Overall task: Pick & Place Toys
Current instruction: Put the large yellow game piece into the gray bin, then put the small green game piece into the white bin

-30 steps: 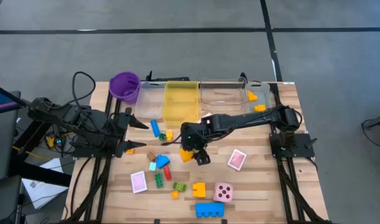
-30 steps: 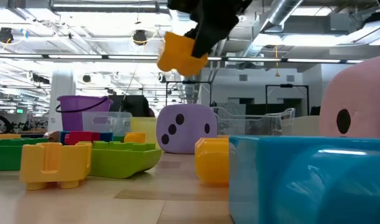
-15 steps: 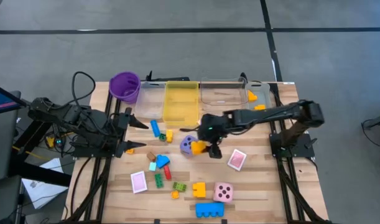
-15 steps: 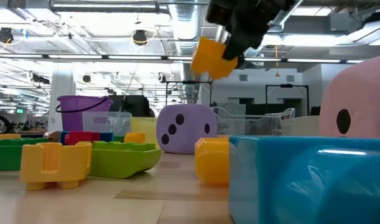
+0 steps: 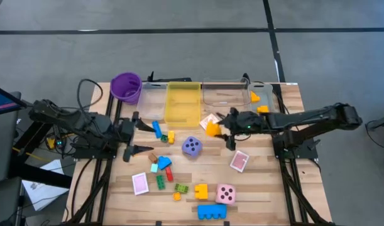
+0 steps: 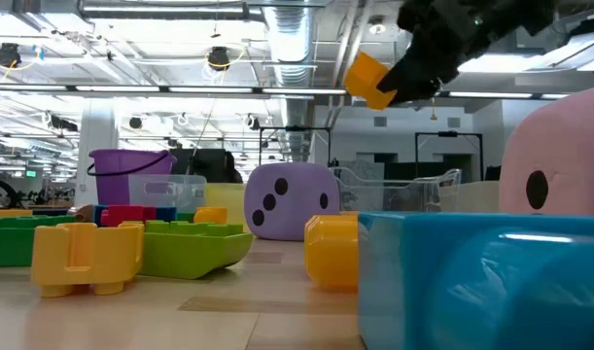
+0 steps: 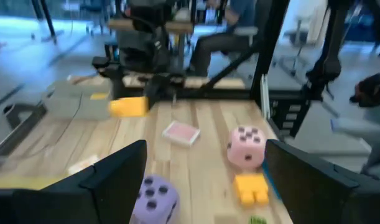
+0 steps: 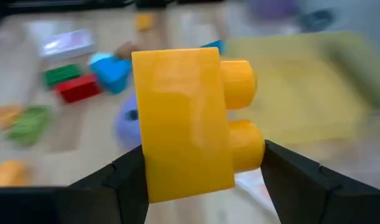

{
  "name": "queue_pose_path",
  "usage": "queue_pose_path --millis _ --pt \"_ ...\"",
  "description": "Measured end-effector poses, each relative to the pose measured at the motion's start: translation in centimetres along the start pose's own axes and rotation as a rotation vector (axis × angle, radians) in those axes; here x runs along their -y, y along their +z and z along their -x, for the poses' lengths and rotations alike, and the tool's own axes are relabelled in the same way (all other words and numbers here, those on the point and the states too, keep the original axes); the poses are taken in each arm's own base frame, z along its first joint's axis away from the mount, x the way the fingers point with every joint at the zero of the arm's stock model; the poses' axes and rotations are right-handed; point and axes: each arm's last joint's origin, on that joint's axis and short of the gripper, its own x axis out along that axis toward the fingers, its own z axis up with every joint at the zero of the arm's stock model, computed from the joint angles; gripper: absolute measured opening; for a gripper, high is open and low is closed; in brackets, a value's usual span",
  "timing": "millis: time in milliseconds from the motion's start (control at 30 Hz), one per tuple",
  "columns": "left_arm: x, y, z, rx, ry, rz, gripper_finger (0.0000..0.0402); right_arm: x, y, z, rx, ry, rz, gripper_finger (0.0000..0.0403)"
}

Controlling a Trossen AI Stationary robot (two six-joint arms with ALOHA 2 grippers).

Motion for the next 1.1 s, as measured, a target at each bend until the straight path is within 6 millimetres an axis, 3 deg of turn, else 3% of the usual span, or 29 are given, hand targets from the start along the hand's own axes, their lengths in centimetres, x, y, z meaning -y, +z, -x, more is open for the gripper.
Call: queue_pose_path --millis 200,400,767,1100 --pt "0.1 -4.8 -2.3 0.141 -0.013 0.04 0.0319 1.3 -0.3 1.3 0.067 -0.329 -0.053 0.0255" --pt "-0.2 -8.0 -2.5 0.258 -0.027 0.082 0.0319 2.6 -0.4 2.9 0.136 -0.768 -0.169 0.0255" --pt "-0.3 -8.5 -2.4 0.302 -0.015 0.101 0.0319 6.2 -5.7 7.5 -0.032 -1.192 -0.487 0.0251" --pt "-0.4 -8.6 -2.4 0.303 0.018 0.089 0.0319 7.8 -6.2 8.4 -0.079 -1.273 -0.553 0.0227"
